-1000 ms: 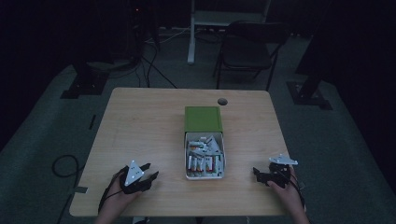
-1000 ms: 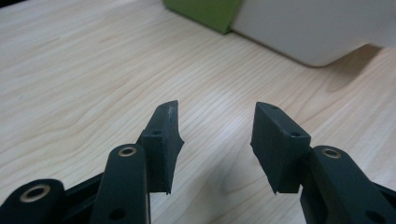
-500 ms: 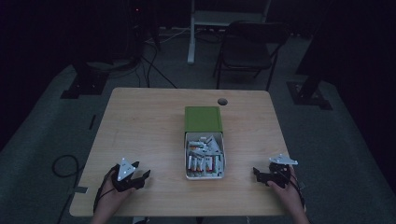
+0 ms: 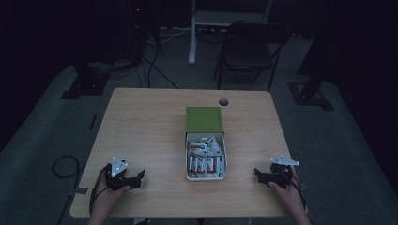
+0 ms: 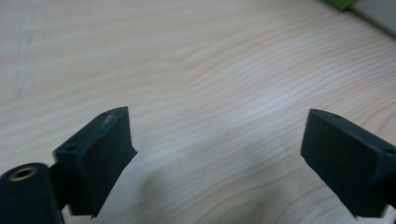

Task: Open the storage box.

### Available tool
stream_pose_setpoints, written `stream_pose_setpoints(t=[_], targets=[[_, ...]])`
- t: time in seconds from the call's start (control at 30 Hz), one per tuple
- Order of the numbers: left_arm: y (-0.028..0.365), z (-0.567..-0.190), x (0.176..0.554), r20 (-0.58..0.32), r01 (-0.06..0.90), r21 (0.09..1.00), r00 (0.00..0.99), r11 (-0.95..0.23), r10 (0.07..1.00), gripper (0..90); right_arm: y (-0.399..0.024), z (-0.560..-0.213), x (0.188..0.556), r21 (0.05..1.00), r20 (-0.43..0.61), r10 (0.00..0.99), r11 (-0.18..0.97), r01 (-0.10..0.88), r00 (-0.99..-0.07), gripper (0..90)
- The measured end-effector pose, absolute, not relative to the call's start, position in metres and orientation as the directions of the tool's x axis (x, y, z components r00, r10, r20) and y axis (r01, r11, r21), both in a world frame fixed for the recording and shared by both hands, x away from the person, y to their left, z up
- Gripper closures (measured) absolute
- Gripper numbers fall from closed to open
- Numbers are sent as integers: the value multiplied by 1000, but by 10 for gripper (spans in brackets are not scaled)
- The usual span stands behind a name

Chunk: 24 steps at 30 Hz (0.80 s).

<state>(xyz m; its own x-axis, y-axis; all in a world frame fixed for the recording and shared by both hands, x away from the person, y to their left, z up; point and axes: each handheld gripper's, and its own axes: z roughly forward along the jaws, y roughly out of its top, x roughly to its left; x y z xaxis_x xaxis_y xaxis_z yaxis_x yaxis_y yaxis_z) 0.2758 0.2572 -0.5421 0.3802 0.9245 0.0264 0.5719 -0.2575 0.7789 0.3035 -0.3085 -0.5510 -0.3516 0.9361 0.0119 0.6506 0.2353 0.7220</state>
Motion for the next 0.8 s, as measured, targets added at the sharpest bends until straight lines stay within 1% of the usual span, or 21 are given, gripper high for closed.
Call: stream_pose_setpoints(t=[0.13, 0.2, 0.27, 0.43, 0.57, 0.67, 0.8], targets=[[260, -543, 277, 14, 597, 768, 349, -233, 937, 97, -308, -551, 304, 722, 12, 936, 235, 651, -352, 106], [259, -544, 277, 14, 618, 745, 360, -250, 933, 97, -309, -551, 304, 722, 12, 936, 236, 650, -352, 106], [259, -544, 278, 17, 631, 735, 348, -247, 937, 97, -308, -551, 304, 722, 12, 936, 235, 651, -352, 106], [263, -545, 281, -3, 664, 720, 296, -203, 955, 97, -309, -551, 304, 722, 12, 936, 235, 651, -352, 106], [265, -546, 283, 12, 689, 697, 265, -198, 964, 82, -308, -551, 304, 722, 12, 936, 235, 651, -351, 106], [266, -546, 283, 12, 690, 698, 257, -192, 966, 80, -309, -551, 304, 722, 12, 936, 235, 651, -352, 106], [266, -546, 283, 11, 687, 698, 275, -204, 961, 81, -309, -551, 304, 722, 12, 936, 235, 651, -352, 106]])
